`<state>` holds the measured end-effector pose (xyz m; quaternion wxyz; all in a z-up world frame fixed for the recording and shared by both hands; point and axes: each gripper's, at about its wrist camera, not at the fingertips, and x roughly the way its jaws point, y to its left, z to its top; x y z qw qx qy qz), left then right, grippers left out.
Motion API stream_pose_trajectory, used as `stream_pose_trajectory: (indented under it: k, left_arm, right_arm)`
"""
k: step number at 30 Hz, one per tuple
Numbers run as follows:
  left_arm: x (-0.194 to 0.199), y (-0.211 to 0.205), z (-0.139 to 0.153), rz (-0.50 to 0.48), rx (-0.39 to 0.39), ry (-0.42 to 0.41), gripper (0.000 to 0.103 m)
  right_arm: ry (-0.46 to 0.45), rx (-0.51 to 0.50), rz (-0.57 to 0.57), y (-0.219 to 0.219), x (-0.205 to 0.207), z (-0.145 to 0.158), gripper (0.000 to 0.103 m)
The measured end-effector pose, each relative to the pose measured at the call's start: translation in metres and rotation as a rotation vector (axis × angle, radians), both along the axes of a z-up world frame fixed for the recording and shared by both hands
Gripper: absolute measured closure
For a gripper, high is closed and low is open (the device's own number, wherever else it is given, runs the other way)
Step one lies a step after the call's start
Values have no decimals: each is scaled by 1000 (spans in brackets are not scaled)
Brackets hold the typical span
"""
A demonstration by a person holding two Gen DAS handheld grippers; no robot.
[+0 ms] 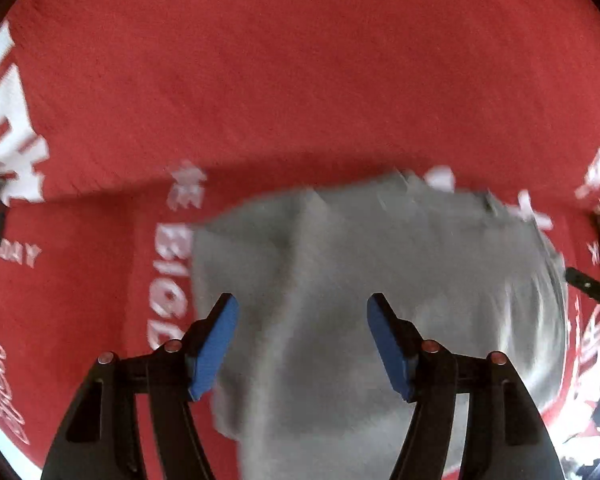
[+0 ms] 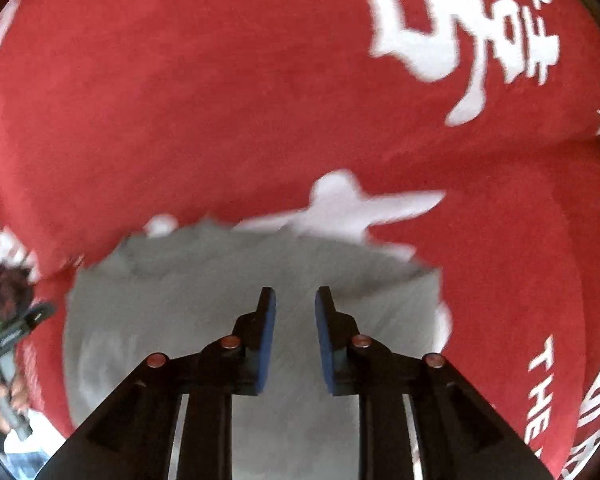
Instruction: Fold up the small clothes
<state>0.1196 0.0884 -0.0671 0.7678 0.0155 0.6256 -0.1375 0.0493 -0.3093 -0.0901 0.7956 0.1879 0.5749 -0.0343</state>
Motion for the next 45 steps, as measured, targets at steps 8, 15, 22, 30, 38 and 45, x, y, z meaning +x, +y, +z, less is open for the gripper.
stream_pose_trajectory:
  k: [8, 15, 22, 30, 38, 45]
  left_arm:
    - [-38, 15, -31, 29, 98, 25, 35]
    - [-72, 90, -20, 226, -59, 208, 18]
    - [-123, 125, -41, 387, -202, 340, 15]
    - [-112, 98, -37, 306, -69, 264, 61]
    - [-123, 81, -10, 181, 52, 178, 60]
    - [-128, 73, 9, 118, 48, 144, 40]
  right_arm:
    - [53, -50, 30, 18, -33, -36, 84]
    - [84, 109, -184, -26, -96, -10, 55]
    - [177, 423, -515, -31, -206, -41, 47]
    - [124, 485, -611, -32, -197, -54, 95]
    - [224, 237, -425, -17, -194, -43, 93]
    - [232, 176, -370, -1, -204, -14, 85]
